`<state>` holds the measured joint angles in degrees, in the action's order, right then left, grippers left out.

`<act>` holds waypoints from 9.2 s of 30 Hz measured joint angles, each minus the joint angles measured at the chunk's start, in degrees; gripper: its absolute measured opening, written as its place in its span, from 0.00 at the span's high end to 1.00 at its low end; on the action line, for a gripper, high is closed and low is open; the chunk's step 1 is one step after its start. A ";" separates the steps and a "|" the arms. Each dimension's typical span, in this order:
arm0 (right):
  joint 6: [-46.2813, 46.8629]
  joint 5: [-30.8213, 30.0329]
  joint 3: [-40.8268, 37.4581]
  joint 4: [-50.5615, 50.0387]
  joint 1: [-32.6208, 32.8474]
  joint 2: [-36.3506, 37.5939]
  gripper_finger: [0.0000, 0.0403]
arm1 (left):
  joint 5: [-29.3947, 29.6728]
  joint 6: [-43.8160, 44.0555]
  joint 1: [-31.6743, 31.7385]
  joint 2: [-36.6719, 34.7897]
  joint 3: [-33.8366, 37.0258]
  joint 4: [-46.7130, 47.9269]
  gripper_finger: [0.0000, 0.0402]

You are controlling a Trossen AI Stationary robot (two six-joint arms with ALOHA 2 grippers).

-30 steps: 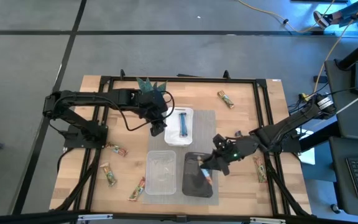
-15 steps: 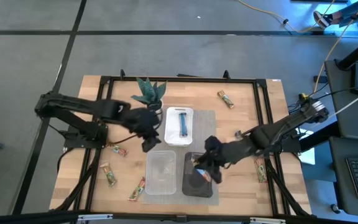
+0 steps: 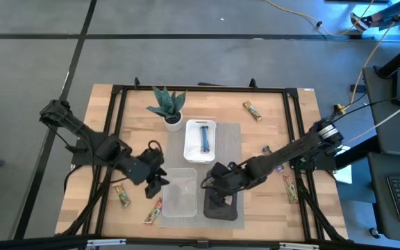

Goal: Pick and place Granola Bars by type
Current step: Put the bottom right yellow granola bar into the black bin, then put the bottom left red granola bar into the transparent bin

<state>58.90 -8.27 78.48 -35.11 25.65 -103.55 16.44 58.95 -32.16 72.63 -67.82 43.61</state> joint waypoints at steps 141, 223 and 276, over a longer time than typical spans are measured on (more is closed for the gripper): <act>5.13 -18.60 16.85 -39.69 13.84 8.55 0.41 | -8.47 32.00 -18.18 42.28 -9.23 7.30 0.32; 3.39 -18.64 16.85 -39.93 13.88 8.52 0.41 | -3.89 39.19 -18.43 28.03 -9.15 17.76 0.38; 3.41 -18.72 16.85 -39.74 13.88 8.52 0.41 | -11.90 39.28 -18.35 30.38 4.12 0.52 0.75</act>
<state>62.30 -27.00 95.33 -74.85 39.53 -95.02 4.54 98.24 -50.52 103.01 -63.70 44.13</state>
